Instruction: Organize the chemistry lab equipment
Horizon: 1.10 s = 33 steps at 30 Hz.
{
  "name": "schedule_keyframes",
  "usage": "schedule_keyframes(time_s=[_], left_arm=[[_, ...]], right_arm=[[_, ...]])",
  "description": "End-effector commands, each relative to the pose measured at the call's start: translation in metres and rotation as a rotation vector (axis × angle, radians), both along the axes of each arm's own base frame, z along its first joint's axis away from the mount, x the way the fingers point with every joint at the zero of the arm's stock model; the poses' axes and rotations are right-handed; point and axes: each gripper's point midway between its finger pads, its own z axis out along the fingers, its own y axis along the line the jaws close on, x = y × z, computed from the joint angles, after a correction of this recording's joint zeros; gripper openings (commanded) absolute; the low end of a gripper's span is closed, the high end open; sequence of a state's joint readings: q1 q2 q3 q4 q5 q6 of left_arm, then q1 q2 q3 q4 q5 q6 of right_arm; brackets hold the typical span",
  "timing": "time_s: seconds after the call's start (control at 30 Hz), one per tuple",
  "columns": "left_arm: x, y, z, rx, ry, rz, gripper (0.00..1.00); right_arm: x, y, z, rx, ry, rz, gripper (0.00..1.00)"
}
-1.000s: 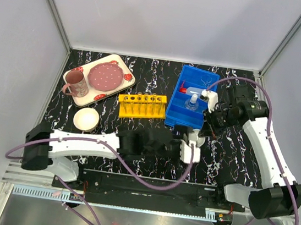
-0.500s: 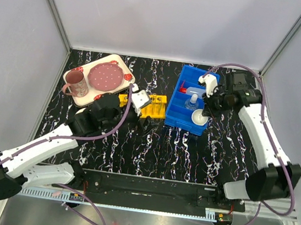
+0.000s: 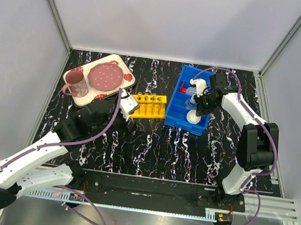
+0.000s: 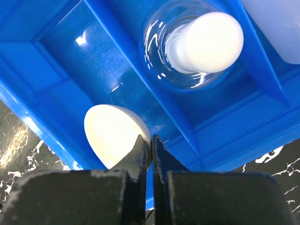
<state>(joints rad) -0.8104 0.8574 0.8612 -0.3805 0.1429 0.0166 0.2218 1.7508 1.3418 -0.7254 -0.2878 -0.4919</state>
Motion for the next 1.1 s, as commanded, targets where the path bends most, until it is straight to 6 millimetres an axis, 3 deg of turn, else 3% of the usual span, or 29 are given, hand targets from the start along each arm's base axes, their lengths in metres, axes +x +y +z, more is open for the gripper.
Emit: schedule_keyframes(time_s=[0.0, 0.2, 0.5, 0.57, 0.67, 0.87, 1.0, 1.03, 1.07], left_arm=[[-0.003, 0.014, 0.004, -0.011, -0.007, 0.039, 0.99], [-0.013, 0.029, 0.008, -0.041, 0.004, 0.079, 0.99], [-0.031, 0.045, 0.009, -0.128, 0.023, 0.117, 0.99], [-0.032, 0.048, 0.012, -0.140, 0.024, 0.126, 0.99], [-0.032, 0.052, 0.021, -0.151, 0.038, 0.161, 0.99], [-0.016, 0.066, 0.024, -0.063, 0.079, 0.280, 0.99], [-0.004, 0.076, 0.037, -0.052, 0.080, 0.342, 0.99], [-0.001, 0.077, 0.050, -0.073, 0.070, 0.348, 0.99], [0.005, 0.080, 0.051, -0.068, 0.086, 0.365, 0.99]], right_arm=[[0.021, 0.002, -0.002, 0.025, -0.075, -0.073, 0.05], [0.015, -0.001, -0.023, 0.008, -0.043, -0.082, 0.14], [0.003, -0.005, -0.021, 0.000, -0.049, -0.077, 0.29], [0.001, -0.006, -0.018, -0.004, -0.054, -0.070, 0.37], [0.001, -0.010, -0.001, -0.017, -0.083, -0.067, 0.47], [0.000, -0.024, 0.056, -0.032, -0.191, -0.074, 0.65], [-0.010, -0.048, 0.099, 0.025, -0.275, -0.141, 0.77], [-0.014, -0.052, 0.106, 0.039, -0.286, -0.157, 0.79], [-0.019, -0.062, 0.123, 0.060, -0.326, -0.184, 0.80]])
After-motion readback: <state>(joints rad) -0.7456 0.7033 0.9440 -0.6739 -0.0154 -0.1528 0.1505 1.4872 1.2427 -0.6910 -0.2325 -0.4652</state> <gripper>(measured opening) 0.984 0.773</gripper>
